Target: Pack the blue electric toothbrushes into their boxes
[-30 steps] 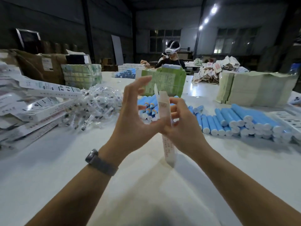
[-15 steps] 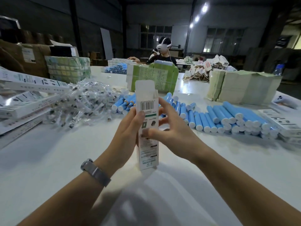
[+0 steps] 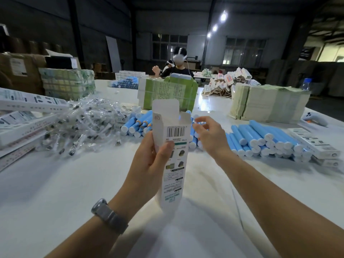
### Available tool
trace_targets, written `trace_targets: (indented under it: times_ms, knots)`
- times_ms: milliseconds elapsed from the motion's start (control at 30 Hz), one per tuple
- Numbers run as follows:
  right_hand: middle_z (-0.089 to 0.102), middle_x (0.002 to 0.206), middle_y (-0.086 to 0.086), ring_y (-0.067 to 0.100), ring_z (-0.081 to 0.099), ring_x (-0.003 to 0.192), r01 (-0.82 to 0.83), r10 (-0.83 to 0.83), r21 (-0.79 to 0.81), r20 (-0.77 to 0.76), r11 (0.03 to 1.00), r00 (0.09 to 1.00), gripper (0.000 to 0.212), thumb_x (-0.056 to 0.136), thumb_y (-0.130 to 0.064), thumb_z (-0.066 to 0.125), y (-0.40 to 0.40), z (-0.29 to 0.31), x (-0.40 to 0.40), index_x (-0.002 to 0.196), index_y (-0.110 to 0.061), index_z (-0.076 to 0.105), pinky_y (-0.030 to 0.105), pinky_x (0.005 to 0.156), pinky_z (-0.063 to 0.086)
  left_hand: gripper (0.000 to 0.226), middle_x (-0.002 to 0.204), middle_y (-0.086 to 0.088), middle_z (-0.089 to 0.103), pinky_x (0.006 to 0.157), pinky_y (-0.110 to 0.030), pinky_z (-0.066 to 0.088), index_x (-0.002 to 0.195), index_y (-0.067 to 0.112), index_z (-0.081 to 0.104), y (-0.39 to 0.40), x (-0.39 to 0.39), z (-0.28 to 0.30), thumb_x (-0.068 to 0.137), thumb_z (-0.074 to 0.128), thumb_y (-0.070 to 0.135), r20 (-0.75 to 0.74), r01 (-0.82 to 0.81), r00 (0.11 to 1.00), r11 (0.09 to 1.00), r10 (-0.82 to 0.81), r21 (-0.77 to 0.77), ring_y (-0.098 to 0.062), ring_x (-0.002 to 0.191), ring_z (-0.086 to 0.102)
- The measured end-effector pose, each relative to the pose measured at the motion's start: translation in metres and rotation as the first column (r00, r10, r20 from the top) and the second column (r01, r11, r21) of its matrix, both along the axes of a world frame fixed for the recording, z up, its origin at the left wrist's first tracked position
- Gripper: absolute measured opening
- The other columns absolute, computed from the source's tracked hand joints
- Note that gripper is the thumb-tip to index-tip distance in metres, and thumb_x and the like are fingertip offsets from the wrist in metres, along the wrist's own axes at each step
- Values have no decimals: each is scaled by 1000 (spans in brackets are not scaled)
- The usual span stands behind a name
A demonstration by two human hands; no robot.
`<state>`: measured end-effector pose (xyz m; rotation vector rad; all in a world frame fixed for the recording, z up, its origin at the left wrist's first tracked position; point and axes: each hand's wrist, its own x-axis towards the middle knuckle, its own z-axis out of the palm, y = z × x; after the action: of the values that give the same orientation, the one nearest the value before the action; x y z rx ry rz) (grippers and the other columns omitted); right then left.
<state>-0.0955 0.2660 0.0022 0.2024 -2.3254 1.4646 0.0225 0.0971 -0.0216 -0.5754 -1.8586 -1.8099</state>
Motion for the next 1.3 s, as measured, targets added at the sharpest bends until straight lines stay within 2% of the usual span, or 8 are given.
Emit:
trace_targets:
  times_ms: [100, 233, 400, 500, 600, 733, 933, 1300]
  knots:
    - [57, 118, 7, 24, 56, 103, 15, -38, 304, 69, 952, 997, 41, 97, -33, 49, -6, -10, -35, 139, -33, 48, 34, 81, 42, 17, 94, 22, 72, 57, -15, 51, 105, 26, 55, 1, -1, -1, 91, 53, 34, -24, -50, 998, 999, 49, -3, -2, 82, 69]
    - [38, 137, 10, 31, 44, 119, 51, -112, 658, 51, 751, 992, 41, 95, -36, 44, -23, -10, -63, 136, -33, 44, 40, 82, 37, 30, 96, 23, 70, 64, -15, 52, 105, 21, 55, 2, -2, -1, 87, 56, 45, -83, -65, 994, 998, 64, -8, -1, 85, 68]
    - [45, 130, 11, 30, 44, 104, 86, -129, 628, 23, 774, 991, 26, 94, -42, 48, -38, -7, -70, 76, -27, 38, 42, 80, 38, 31, 104, 17, 72, 68, -17, 54, 108, 18, 55, 2, -4, -3, 89, 54, 42, -101, -59, 993, 998, 60, 11, -6, 93, 70]
    - [47, 120, 11, 31, 48, 104, 161, -138, 667, -87, 728, 987, 19, 94, -36, 51, -37, -9, -73, 94, -20, 42, 39, 73, 36, 31, 101, 13, 72, 63, -19, 54, 105, 16, 54, 3, -6, -3, 89, 55, 43, -76, -59, 995, 997, 62, 39, -5, 87, 70]
    - [58, 108, 5, 27, 55, 99, 143, -87, 487, -136, 861, 987, 27, 91, -29, 61, -31, -8, -66, 116, -22, 53, 36, 74, 44, 37, 101, 14, 72, 62, -20, 54, 106, 16, 53, 2, -6, -3, 87, 51, 47, -78, -37, 996, 999, 40, 39, -7, 87, 70]
    - [60, 75, -7, 17, 59, 73, 71, -55, 60, -236, 996, 970, 23, 89, -14, 65, -17, 20, -36, 109, -23, 58, 20, 61, 46, 28, 101, 21, 71, 66, -18, 54, 107, 18, 52, 3, -3, -3, 91, 51, 41, -88, 3, 996, 1000, -2, 12, -3, 90, 69]
    - [44, 67, -4, 5, 38, 55, -191, 58, -213, -510, 958, 858, 12, 93, -30, 66, 8, 75, 53, 90, -21, 59, 18, 53, 37, 23, 104, 27, 67, 75, -10, 50, 110, 19, 49, 6, 0, -4, 95, 43, 35, -137, 30, 990, 999, -33, -24, 4, 93, 64]
    - [57, 68, -15, 7, 52, 60, -459, 133, -343, -664, 819, 735, 11, 100, -26, 52, 4, 112, 127, 94, -18, 57, 23, 48, 42, 28, 102, 22, 68, 74, -15, 51, 110, 17, 46, 6, 3, -8, 95, 43, 41, -83, 62, 995, 998, -63, -17, 1, 88, 65]
